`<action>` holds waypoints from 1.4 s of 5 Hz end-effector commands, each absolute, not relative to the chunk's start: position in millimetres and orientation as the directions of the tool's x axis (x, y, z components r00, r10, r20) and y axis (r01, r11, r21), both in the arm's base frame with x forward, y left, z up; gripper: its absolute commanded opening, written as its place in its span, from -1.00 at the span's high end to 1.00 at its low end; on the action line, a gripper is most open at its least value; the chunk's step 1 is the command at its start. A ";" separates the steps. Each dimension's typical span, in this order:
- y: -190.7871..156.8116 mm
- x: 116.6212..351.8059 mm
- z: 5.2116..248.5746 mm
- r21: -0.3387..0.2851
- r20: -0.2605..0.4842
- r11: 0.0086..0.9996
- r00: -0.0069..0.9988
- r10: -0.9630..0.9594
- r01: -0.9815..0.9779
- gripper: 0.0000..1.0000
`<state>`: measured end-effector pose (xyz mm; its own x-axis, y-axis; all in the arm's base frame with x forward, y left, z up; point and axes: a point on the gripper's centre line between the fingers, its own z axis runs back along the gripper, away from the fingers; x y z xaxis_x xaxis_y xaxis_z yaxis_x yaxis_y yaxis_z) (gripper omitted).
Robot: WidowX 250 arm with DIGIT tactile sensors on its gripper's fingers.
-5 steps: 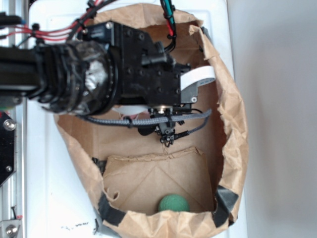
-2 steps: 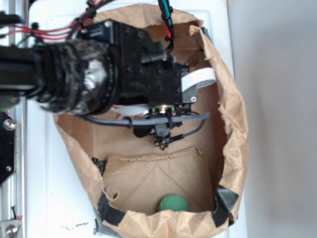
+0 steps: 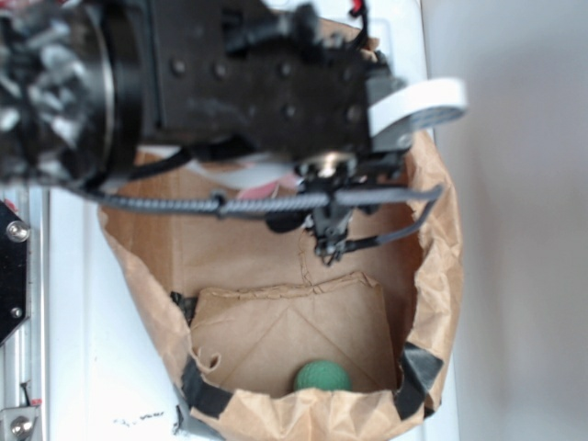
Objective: Grab the pink bunny.
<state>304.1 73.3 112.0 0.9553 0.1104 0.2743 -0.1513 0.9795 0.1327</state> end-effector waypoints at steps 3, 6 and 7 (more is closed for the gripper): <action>48.2 233.4 219.1 -0.073 0.098 0.994 0.991 0.093 -0.086 1.00; 18.6 222.7 222.0 -0.064 0.133 0.997 0.990 0.050 -0.042 1.00; 16.0 236.8 215.7 -0.076 0.169 0.994 0.981 0.092 -0.080 1.00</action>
<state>233.3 9.3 206.0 0.9847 0.1016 0.1417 -0.0916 0.9929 -0.0753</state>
